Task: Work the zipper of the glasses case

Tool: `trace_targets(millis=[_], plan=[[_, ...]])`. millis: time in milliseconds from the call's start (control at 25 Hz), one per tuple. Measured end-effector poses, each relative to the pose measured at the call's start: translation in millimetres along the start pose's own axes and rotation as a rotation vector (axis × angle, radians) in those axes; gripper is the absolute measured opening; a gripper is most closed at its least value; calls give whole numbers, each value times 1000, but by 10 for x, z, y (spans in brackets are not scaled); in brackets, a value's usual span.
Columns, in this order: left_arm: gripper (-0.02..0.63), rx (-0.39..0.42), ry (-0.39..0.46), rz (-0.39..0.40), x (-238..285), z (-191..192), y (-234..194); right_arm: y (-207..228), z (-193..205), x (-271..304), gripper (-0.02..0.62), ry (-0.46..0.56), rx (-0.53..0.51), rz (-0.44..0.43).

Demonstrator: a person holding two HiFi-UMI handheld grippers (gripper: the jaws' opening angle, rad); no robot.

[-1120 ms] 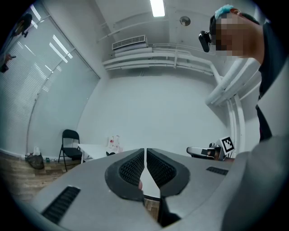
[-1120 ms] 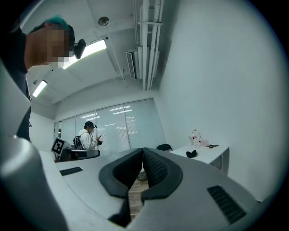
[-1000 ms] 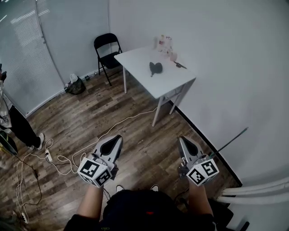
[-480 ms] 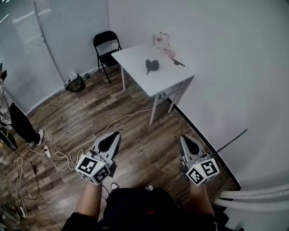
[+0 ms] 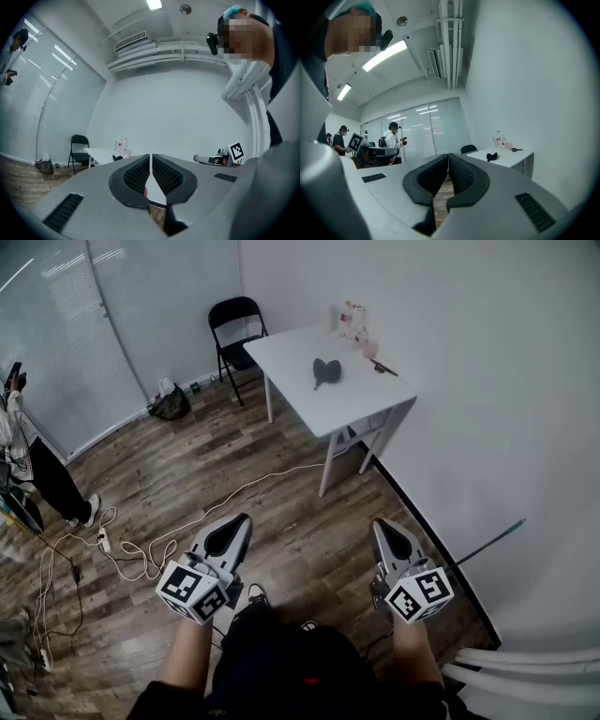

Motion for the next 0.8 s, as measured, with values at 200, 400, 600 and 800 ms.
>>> trace_targets(millis=[200,400,600,800], plan=[[35,-19,5,6,169,-14,-276,32,10,245,21,-14,-9,9],[35,-24,22,43,549,-113,-745,189,-27,636,21,-21,-17,63],[35,-48,25,72,835,-234,-1309,207,-119,1215,21,-32,-35,103],[35,-38,15,99,1046,-389,-1903,142,-229,1832,20,-34,-50,120]])
Point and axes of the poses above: the fingertips, and each gripper's own axes: x forward along the fingers, y to its right, z out of its underside, the point moved 9 cm from there along -x, backward along the fingers, and after that the axes turned 12 degrees about z, right-handed, at the moved point
